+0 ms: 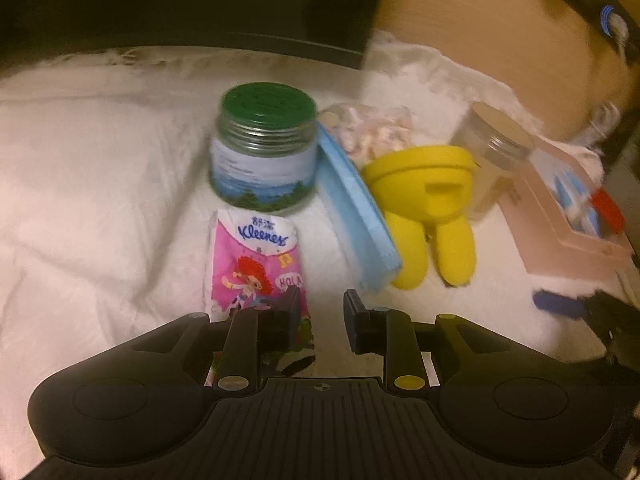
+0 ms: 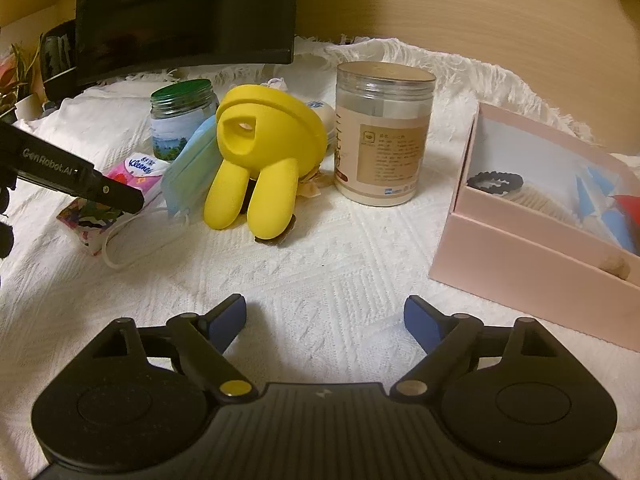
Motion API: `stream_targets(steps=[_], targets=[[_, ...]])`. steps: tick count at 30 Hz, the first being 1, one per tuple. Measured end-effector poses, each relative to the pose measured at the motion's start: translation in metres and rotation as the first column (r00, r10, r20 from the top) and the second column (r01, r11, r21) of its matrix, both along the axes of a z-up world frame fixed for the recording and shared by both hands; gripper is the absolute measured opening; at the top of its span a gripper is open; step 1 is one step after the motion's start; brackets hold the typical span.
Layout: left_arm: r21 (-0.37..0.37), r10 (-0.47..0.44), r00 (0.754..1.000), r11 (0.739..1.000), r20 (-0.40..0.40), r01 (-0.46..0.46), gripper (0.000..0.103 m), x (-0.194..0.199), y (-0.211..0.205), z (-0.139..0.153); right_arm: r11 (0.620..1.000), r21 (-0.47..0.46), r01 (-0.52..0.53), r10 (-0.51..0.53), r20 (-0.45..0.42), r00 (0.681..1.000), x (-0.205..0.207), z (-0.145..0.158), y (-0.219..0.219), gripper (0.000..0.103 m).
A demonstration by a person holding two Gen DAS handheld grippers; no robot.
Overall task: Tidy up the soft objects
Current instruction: 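Lower the left tool onto the pink tissue pack to grasp it, then lift the pink Kleenex pack with the left tool while the right tool grasps the blue mask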
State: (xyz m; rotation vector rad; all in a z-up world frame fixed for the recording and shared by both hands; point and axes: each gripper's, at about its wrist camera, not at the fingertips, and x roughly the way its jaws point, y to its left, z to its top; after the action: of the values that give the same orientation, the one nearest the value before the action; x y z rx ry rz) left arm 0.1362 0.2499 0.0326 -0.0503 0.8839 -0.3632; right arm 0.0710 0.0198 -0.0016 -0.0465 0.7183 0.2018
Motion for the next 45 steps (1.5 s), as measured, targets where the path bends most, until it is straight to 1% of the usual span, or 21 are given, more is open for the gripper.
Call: stream_targets(steps=[3,4,6,8,9,11,12,13,15,17,20,23,26,31,35,37,39,40,41,42,45], targets=[[-0.004,-0.049,0.997,0.999,-0.061,0.049,0.025,0.001,-0.007,-0.007,1.000,0.000,-0.009,0.009,-0.005,1.000,0.001,0.000,0.000,0.091],[0.016,-0.058,0.996,0.998,-0.065,0.059,0.025,-0.001,-0.011,-0.009,1.000,0.001,-0.016,0.016,-0.008,1.000,0.002,0.000,0.001,0.093],[0.017,-0.055,0.997,0.998,-0.045,0.056,0.025,-0.006,-0.012,-0.009,1.000,0.001,-0.030,0.030,-0.015,0.999,0.003,0.000,0.001,0.095],[-0.002,-0.017,1.000,1.000,0.011,0.017,0.025,-0.014,-0.006,0.000,0.999,0.000,-0.041,0.041,-0.019,0.999,0.004,-0.001,0.001,0.096],[-0.003,0.004,0.998,1.000,0.058,-0.004,0.025,-0.018,-0.004,0.007,0.999,0.001,-0.043,0.043,-0.019,0.999,0.004,-0.001,0.001,0.097],[0.060,0.073,0.984,0.995,0.165,-0.084,0.025,-0.024,0.002,0.022,0.999,0.002,-0.042,0.042,-0.019,0.999,0.004,-0.001,0.001,0.097],[0.099,0.114,0.976,0.986,0.187,-0.134,0.025,-0.023,0.006,0.027,0.999,0.002,-0.042,0.042,-0.019,0.999,0.004,-0.001,0.001,0.097],[0.129,0.156,0.970,0.975,0.185,-0.182,0.025,-0.019,0.010,0.028,0.999,0.002,-0.042,0.042,-0.019,0.999,0.004,-0.001,0.001,0.097],[0.134,0.196,0.971,0.968,0.134,-0.214,0.025,-0.009,0.017,0.022,0.999,0.003,-0.044,0.044,-0.020,0.999,0.004,-0.001,0.001,0.097],[0.132,0.174,0.984,0.975,0.044,-0.179,0.027,0.000,0.016,0.010,0.999,0.003,-0.044,0.044,-0.021,0.999,0.004,-0.001,0.002,0.098],[0.152,0.072,0.994,0.985,0.083,-0.084,0.029,-0.001,0.004,0.004,0.999,0.003,-0.045,0.045,-0.022,0.999,0.004,-0.001,0.002,0.098],[0.104,0.052,0.996,0.993,0.070,-0.059,0.029,0.003,0.007,0.004,0.999,0.003,-0.045,0.045,-0.022,0.999,0.004,0.000,0.002,0.098],[0.101,0.023,0.998,0.994,0.065,-0.030,0.029,0.007,0.007,0.005,0.999,0.001,-0.045,0.045,-0.023,0.999,0.005,0.000,0.003,0.098],[0.144,-0.049,0.997,0.989,0.057,0.040,0.029,0.012,-0.003,0.006,0.998,0.002,-0.057,0.057,-0.027,0.998,0.006,-0.001,0.002,0.099],[0.216,-0.127,0.989,0.970,0.072,0.108,0.030,0.012,-0.016,0.006,0.998,0.004,-0.058,0.058,-0.028,0.998,0.006,-0.001,0.002,0.100],[0.191,-0.125,0.989,0.976,0.074,0.109,0.030,0.011,-0.017,0.005,0.998,0.004,-0.058,0.058,-0.028,0.998,0.005,-0.001,0.003,0.100],[0.109,-0.126,0.991,0.987,0.055,0.119,0.031,0.011,-0.014,0.004,0.998,0.004,-0.058,0.058,-0.028,0.998,0.005,-0.001,0.002,0.100],[0.057,-0.129,0.991,0.990,0.041,0.126,0.036,0.012,-0.012,0.003,0.998,0.005,-0.058,0.058,-0.028,0.998,0.005,-0.001,0.002,0.100],[0.028,-0.134,0.990,0.991,0.035,0.133,0.038,0.012,-0.010,0.003,0.998,0.005,-0.058,0.058,-0.028,0.998,0.005,-0.001,0.003,0.100],[0.028,-0.142,0.989,0.990,0.040,0.141,0.039,0.011,-0.011,0.003,0.998,0.005,-0.058,0.058,-0.028,0.998,0.005,-0.001,0.003,0.100],[0.105,-0.193,0.977,0.977,0.086,0.184,0.039,0.005,-0.020,0.000,0.998,0.005,-0.059,0.059,-0.028,0.998,0.005,-0.001,0.003,0.100]])
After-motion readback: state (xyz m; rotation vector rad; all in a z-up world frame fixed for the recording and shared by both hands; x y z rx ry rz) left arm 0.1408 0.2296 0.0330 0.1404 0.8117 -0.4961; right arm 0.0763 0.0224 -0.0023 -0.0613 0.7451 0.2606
